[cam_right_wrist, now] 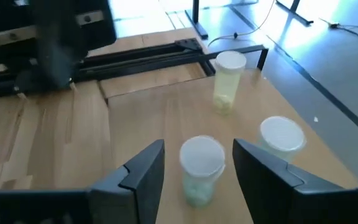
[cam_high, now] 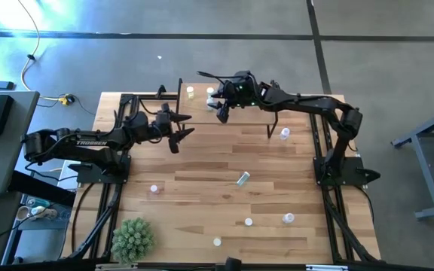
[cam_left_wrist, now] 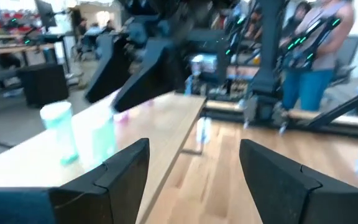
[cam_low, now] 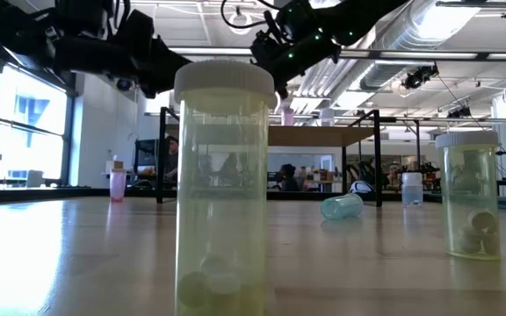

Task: Pick and place medicine bottles onto shelf by color
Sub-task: Put the bottom pink pill bottle and align it with the other pink bottle on the shelf

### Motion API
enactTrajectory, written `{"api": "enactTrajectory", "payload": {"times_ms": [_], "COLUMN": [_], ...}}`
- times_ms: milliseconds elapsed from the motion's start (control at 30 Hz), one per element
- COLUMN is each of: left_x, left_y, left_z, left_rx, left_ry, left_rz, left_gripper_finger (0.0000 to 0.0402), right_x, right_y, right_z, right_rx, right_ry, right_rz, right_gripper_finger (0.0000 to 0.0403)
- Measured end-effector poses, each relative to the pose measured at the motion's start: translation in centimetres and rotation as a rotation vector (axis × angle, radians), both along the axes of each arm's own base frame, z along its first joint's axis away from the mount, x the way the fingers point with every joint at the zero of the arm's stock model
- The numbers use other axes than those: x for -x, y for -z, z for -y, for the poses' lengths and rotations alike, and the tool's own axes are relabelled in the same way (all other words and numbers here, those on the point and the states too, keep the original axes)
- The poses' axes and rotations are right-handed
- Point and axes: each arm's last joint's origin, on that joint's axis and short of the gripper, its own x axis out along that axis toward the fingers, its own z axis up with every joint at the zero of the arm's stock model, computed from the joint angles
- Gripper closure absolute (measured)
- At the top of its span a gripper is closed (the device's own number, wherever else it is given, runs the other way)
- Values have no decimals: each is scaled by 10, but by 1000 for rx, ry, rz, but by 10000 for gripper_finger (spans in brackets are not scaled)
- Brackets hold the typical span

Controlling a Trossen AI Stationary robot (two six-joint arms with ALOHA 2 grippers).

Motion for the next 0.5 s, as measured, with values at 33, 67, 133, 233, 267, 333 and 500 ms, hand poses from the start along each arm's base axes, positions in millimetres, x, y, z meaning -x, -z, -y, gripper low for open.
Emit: {"api": "enactTrajectory", "payload": {"times_ms": [33, 67, 133, 233, 267, 333, 500], "left_x": [0, 0, 0, 0, 0, 1, 7], "left_y": [2, 3, 6, 9, 9, 9, 4], "left_z": [0, 0, 0, 3, 4, 8, 20], "left_rx": [2, 5, 18, 44, 48, 48, 61], "left_ry": [-11, -12, -10, 4, 10, 25, 65], "left_rz": [-19, -35, -59, -83, -91, -107, -134], "left_gripper_finger": [163, 163, 163, 163, 163, 163, 163], "right_x": [0, 1, 3, 7, 9, 12, 20], "right_y": [-1, -4, -9, -19, -22, -30, -42], "right_z": [-3, -6, -13, -25, -29, -38, -60], "right_rx": [0, 0, -1, 4, 6, 24, 26], "right_ry": [-6, -13, -28, -54, -65, -91, -145], "right_rz": [-4, -5, -9, -15, -22, -23, -54], "right_gripper_finger": [221, 221, 221, 221, 221, 221, 221]}}
